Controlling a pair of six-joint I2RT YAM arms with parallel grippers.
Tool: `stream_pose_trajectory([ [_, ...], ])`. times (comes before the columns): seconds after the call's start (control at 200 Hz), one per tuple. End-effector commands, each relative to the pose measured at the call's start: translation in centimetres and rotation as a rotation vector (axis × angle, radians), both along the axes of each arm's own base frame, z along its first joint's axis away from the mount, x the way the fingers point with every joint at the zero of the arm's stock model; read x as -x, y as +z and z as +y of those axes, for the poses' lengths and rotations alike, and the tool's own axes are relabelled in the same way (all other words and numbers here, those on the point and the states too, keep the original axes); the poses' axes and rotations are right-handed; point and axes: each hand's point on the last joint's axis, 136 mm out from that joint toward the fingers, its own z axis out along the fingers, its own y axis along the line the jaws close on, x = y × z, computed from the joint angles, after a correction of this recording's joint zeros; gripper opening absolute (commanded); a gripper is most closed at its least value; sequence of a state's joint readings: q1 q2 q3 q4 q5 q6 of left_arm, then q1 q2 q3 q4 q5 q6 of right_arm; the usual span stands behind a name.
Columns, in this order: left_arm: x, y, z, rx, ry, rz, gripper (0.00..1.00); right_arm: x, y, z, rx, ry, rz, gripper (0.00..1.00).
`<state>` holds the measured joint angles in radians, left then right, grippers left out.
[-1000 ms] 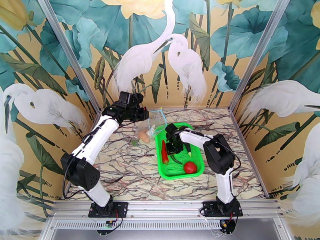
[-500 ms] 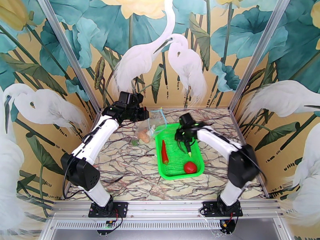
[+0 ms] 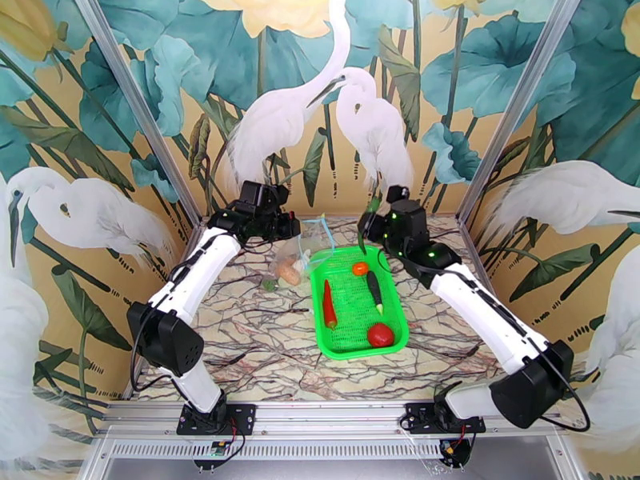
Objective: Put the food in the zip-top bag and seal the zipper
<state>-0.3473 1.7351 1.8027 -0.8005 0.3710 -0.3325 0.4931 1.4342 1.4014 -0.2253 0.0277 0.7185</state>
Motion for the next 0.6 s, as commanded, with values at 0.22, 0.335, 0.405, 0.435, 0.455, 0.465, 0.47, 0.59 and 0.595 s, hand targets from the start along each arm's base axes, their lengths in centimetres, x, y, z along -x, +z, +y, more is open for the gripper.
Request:
stream_pose_trajectory([
  [0.22, -1.0, 2.7, -2.0, 0.133, -0.037, -0.037, 0.0, -3.5, 2.8, 6.5, -0.132, 0.068, -0.107, 0.1],
  [0.335, -1.4, 3.4, -2.3, 0.151, -0.041, -0.051, 0.0, -3.7, 0.9, 8.9, -0.108, 0.112, -0.063, 0.1],
  [0.405, -1.6, 4.0, -2.5, 0.162, -0.043, -0.064, 0.0, -3.6, -0.5, 9.9, -0.09, 0.132, -0.03, 0.1],
  [0.435, -1.8, 4.2, -2.6, 0.165, -0.043, -0.07, 0.0, -3.5, -1.2, 10.2, -0.08, 0.137, -0.016, 0.1],
  [0.455, -1.8, 4.3, -2.6, 0.167, -0.045, -0.074, 0.0, -3.4, -1.7, 10.4, -0.075, 0.139, -0.006, 0.1],
  [0.465, -1.8, 4.4, -2.6, 0.168, -0.044, -0.076, 0.0, -3.4, -1.8, 10.5, -0.072, 0.142, -0.003, 0.1],
  [0.47, -1.9, 4.5, -2.6, 0.169, -0.043, -0.077, 0.0, -3.4, -2.0, 10.5, -0.07, 0.142, -0.001, 0.1],
  [0.59, -2.0, 5.3, -2.8, 0.181, -0.051, -0.095, 0.0, -3.1, -4.5, 11.4, -0.04, 0.165, 0.053, 0.1],
  [0.595, -2.0, 5.3, -2.8, 0.182, -0.051, -0.094, 0.0, -3.1, -4.5, 11.4, -0.04, 0.167, 0.054, 0.1],
])
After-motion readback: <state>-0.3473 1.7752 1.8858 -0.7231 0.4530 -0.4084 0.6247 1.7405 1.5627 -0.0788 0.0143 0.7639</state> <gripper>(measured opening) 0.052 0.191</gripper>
